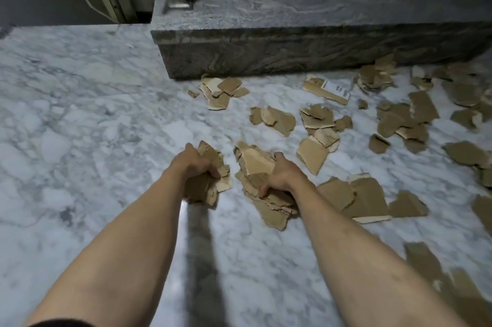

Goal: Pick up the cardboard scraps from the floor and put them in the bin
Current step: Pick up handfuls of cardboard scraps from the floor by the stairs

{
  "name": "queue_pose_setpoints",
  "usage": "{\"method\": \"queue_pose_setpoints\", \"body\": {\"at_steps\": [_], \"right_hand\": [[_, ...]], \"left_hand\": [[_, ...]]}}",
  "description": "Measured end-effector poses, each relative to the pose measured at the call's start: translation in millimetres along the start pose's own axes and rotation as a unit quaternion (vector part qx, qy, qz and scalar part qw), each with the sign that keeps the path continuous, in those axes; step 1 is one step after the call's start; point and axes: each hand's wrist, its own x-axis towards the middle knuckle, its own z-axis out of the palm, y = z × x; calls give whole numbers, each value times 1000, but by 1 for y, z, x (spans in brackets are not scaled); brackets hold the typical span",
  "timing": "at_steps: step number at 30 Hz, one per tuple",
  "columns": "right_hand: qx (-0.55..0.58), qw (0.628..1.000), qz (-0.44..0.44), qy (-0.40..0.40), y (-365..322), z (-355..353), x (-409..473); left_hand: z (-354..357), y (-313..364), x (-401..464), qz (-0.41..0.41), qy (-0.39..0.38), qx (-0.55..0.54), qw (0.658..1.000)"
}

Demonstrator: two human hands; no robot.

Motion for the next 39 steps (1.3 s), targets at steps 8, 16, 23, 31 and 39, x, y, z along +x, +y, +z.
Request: {"method": "queue_pose_setpoints", "body": {"at_steps": [8,16,23,31,39], "right_hand": [[-88,993,-3,72,-8,0,-1],[231,969,15,81,12,12,-14],[454,887,-2,84,13,8,-7],[491,870,-31,32,-13,-18,-23],[532,839,6,113,-27,-74,-57]], "left_hand": [[14,5,0,9,65,-13,998],[35,-5,-26,35,50,-129,990],[40,-8,-44,27,-42,-336,940],[25,6,-45,29,-72,-423,903],[-32,24,-49,15,-72,-420,904]]}}
